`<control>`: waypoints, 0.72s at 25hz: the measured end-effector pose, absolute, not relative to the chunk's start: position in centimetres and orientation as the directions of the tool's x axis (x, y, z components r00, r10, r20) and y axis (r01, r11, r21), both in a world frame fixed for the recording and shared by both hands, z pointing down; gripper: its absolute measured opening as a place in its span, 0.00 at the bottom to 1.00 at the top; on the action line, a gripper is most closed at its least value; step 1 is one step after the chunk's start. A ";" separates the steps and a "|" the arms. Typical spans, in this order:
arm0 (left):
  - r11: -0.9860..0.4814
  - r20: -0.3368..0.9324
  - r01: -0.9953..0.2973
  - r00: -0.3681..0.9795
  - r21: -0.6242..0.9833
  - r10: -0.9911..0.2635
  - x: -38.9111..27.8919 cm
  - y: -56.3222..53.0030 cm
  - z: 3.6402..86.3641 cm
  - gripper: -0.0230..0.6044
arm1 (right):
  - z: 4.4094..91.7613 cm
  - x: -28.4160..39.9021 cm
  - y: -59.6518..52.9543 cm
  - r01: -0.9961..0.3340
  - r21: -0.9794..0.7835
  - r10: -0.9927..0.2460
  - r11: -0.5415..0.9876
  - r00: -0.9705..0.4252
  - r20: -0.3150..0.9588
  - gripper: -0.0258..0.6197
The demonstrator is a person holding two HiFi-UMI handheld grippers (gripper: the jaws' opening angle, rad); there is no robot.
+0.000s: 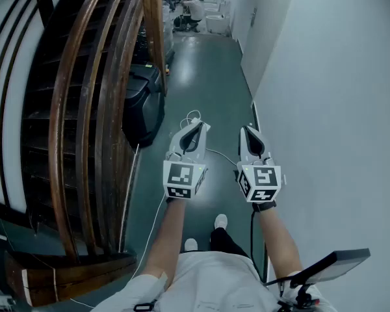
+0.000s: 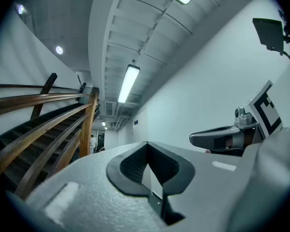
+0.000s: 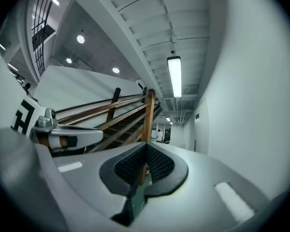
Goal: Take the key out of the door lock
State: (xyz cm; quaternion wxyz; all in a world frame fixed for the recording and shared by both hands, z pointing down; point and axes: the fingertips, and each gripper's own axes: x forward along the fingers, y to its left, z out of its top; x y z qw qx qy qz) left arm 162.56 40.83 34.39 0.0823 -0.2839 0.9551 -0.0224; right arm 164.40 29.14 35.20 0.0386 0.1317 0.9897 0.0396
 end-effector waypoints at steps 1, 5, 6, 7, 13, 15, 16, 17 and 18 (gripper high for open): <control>0.845 -0.149 -0.527 -0.832 -0.093 -0.535 162.4 40.6 34.3 0.04 | 35.5 164.0 28.9 0.262 0.085 0.267 0.961 -0.961 -0.066 0.04; 0.881 -0.186 -0.452 -0.862 -0.137 -0.472 160.4 40.3 34.8 0.03 | 36.9 162.0 27.2 0.278 0.066 0.282 0.958 -0.956 -0.076 0.04; 0.890 -0.187 -0.430 -0.872 -0.153 -0.453 159.6 40.2 35.1 0.03 | 37.4 161.4 26.6 0.281 0.059 0.285 0.958 -0.955 -0.079 0.04; 0.897 -0.182 -0.411 -0.881 -0.163 -0.437 158.9 39.9 35.6 0.03 | 38.0 160.7 25.9 0.282 0.051 0.285 0.958 -0.955 -0.080 0.04; 0.887 -0.181 -0.444 -0.868 -0.128 -0.462 150.8 35.3 34.7 0.03 | 37.4 152.0 21.3 0.281 0.025 0.283 0.959 -0.955 -0.089 0.04; 0.878 -0.191 -0.459 -0.857 -0.136 -0.478 148.2 32.5 33.9 0.04 | 36.3 149.3 19.6 0.293 0.019 0.293 0.956 -0.950 -0.108 0.04; 0.878 -0.191 -0.459 -0.858 -0.136 -0.477 147.2 31.3 33.8 0.04 | 36.0 148.2 18.9 0.300 0.014 0.300 0.954 -0.947 -0.117 0.04; 0.880 -0.188 -0.455 -0.861 -0.135 -0.473 146.2 30.3 33.9 0.04 | 35.8 147.2 18.2 0.307 0.009 0.306 0.952 -0.944 -0.123 0.04; 0.883 -0.181 -0.449 -0.865 -0.135 -0.468 145.2 29.5 34.1 0.04 | 35.8 146.2 17.7 0.312 0.004 0.310 0.950 -0.942 -0.127 0.04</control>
